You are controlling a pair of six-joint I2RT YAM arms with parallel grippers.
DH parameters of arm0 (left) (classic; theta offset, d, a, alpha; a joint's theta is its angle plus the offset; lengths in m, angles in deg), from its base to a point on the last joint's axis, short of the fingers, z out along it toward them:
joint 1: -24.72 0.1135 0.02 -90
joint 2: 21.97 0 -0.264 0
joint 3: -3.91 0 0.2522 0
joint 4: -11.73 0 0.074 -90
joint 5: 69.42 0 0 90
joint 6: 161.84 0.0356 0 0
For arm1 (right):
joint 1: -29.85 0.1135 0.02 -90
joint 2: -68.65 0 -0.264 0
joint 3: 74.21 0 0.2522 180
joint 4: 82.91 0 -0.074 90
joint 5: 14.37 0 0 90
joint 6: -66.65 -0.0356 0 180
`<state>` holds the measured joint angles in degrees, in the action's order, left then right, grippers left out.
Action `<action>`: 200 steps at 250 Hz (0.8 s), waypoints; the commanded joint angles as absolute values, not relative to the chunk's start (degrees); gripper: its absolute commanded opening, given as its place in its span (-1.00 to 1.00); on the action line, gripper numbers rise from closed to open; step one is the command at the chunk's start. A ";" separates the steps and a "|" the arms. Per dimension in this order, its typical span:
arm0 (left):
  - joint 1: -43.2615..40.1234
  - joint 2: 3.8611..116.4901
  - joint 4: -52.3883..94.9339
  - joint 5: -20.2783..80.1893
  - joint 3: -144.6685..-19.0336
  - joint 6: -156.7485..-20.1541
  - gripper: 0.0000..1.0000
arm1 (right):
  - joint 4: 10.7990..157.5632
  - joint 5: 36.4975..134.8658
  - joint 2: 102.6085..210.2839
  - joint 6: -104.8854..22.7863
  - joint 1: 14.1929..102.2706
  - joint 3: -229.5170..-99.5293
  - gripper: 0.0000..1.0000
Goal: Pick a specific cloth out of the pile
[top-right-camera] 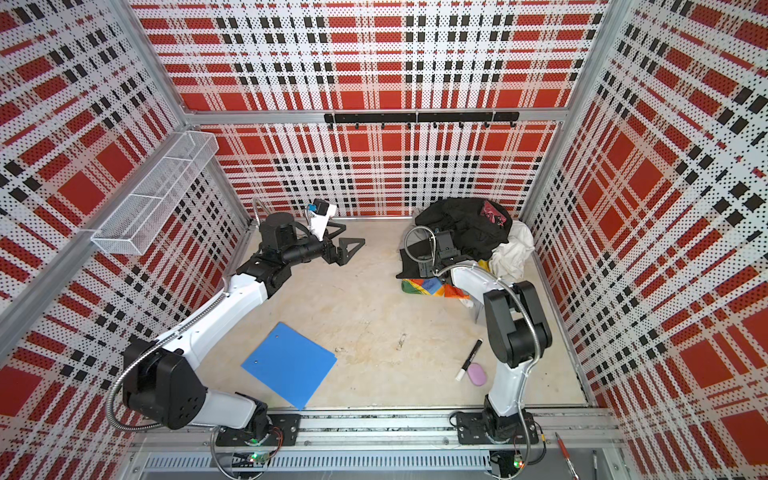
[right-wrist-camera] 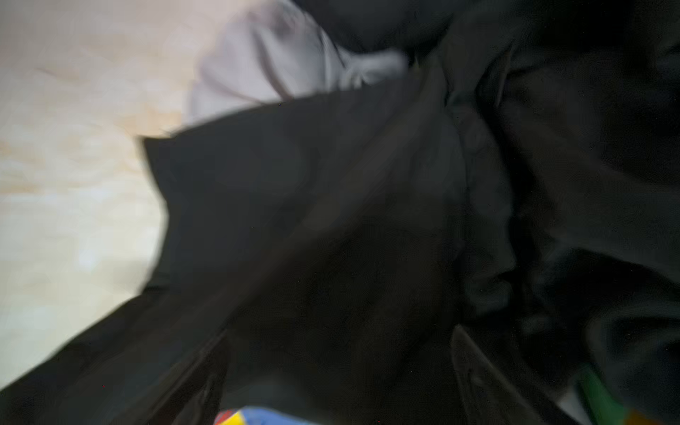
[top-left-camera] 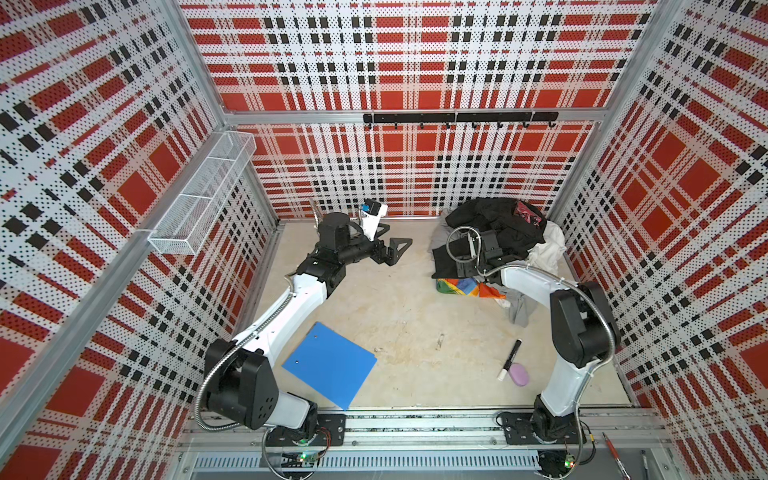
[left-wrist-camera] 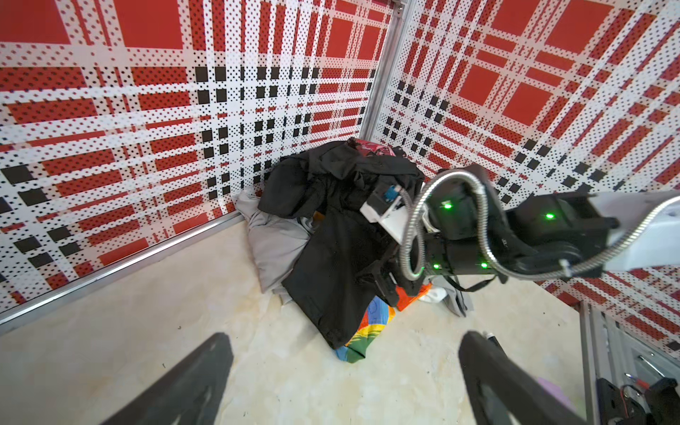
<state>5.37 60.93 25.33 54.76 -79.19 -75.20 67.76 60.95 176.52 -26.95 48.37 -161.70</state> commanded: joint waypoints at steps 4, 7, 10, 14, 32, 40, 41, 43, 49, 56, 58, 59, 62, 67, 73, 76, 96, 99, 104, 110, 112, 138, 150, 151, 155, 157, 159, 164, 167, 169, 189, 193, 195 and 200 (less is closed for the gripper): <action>5.82 57.40 25.31 56.29 -78.13 -75.06 0.99 | 63.56 54.94 180.60 -26.40 48.39 -167.01 1.00; 5.82 57.11 25.32 56.05 -77.99 -74.89 0.98 | 63.44 54.63 180.95 -26.42 48.39 -167.33 1.00; 5.82 56.84 25.14 55.75 -77.70 -74.81 0.98 | 63.28 54.38 181.31 -26.50 48.44 -167.86 1.00; 5.82 56.44 25.02 55.47 -77.35 -74.83 0.99 | 62.89 53.93 181.98 -26.60 48.40 -168.50 1.00; 5.83 55.26 23.85 55.02 -75.93 -75.01 0.98 | 60.75 51.17 184.94 -27.34 48.33 -171.52 1.00; 5.61 54.97 23.50 54.59 -75.56 -75.00 0.99 | 59.88 50.11 186.19 -27.56 48.31 -172.94 1.00; 5.58 54.91 23.44 54.55 -75.53 -75.00 0.98 | 59.78 50.04 186.35 -27.61 48.26 -173.04 1.00; 5.50 54.78 23.33 54.52 -75.47 -74.90 0.98 | 59.54 49.81 186.69 -27.64 48.23 -173.33 1.00; 5.23 54.63 23.15 54.53 -75.35 -74.67 0.98 | 58.90 49.10 187.61 -27.82 48.23 -174.21 0.98; 4.97 54.46 23.20 54.67 -75.29 -74.49 0.98 | 58.24 48.77 188.62 -27.92 48.23 -175.07 0.90; 4.86 54.49 23.20 54.64 -75.25 -74.42 0.98 | 58.21 48.74 188.86 -27.92 48.22 -175.25 0.87; 4.86 54.49 23.21 54.66 -75.25 -74.41 0.98 | 58.16 48.69 188.96 -27.92 48.22 -175.29 0.85; 4.73 54.48 23.22 54.65 -75.24 -74.34 0.99 | 58.11 48.73 189.19 -27.92 48.23 -175.47 0.79; 4.52 54.41 23.42 54.53 -75.31 -74.17 0.98 | 58.31 48.63 189.54 -27.89 48.26 -175.65 0.66; 4.25 54.41 23.56 54.27 -75.34 -74.10 0.98 | 58.65 48.53 189.71 -27.92 48.23 -175.61 0.49; 4.16 54.41 23.68 54.13 -75.33 -73.97 0.98 | 58.82 48.60 189.75 -27.92 48.30 -175.66 0.39; 3.62 54.47 23.96 53.51 -75.33 -73.69 0.98 | 59.73 48.73 189.41 -27.88 48.26 -176.01 -0.14; 3.60 54.45 23.92 53.43 -75.25 -73.68 0.98 | 59.77 48.79 189.31 -27.84 48.23 -176.11 -0.23; 3.48 54.45 23.91 53.36 -75.20 -73.61 0.99 | 59.98 48.87 189.16 -27.67 48.22 -176.31 -0.36; 3.41 54.42 23.77 53.31 -75.15 -73.63 0.99 | 60.12 49.00 188.99 -27.49 48.23 -176.62 -0.51; 3.44 54.46 23.59 53.29 -75.09 -73.59 0.98 | 60.17 49.00 189.00 -27.42 48.24 -176.71 -0.56; 3.27 54.40 23.64 53.16 -74.89 -73.59 0.99 | 60.26 49.88 187.23 -26.78 48.30 -177.96 -0.86; 3.14 54.33 23.73 53.04 -74.90 -73.41 0.98 | 60.69 50.91 185.54 -26.78 48.33 -178.27 -1.00; 3.17 54.37 23.73 52.99 -74.94 -73.38 0.98 | 60.72 51.05 185.41 -26.78 48.32 -178.30 -1.00; 3.18 54.41 23.69 52.96 -74.89 -73.40 0.98 | 60.81 51.60 184.75 -26.71 48.37 -178.33 -1.00; 3.16 54.41 23.72 52.98 -74.89 -73.40 0.98 | 60.87 51.82 184.42 -26.70 48.39 -178.35 -1.00; 3.14 54.37 23.64 52.94 -74.91 -73.40 0.98 | 60.91 52.06 184.12 -26.69 48.39 -178.42 -1.00; 3.18 54.40 23.58 52.93 -74.89 -73.40 0.99 | 61.00 52.59 183.25 -26.69 48.48 -178.45 -1.00; 3.09 54.41 23.58 52.93 -74.89 -73.40 0.98 | 61.07 52.86 182.78 -26.69 48.55 -178.64 -1.00; 3.10 54.41 23.63 52.93 -74.89 -73.38 0.98 | 61.31 53.04 182.46 -26.69 48.61 -178.58 -1.00; 3.01 54.11 23.31 53.49 -74.59 -73.14 0.98 | 60.06 55.71 179.56 -27.08 49.15 -180.08 -1.00; 3.01 54.07 23.17 53.50 -74.51 -73.11 0.98 | 59.60 56.42 179.01 -27.20 49.29 -180.75 -1.00; 2.97 54.02 23.13 53.47 -74.40 -73.08 0.98 | 59.43 56.68 178.74 -27.21 49.41 -181.04 -1.00; 2.90 53.86 22.93 53.46 -74.28 -73.05 0.99 | 58.99 57.24 178.22 -27.37 49.57 -181.68 -1.00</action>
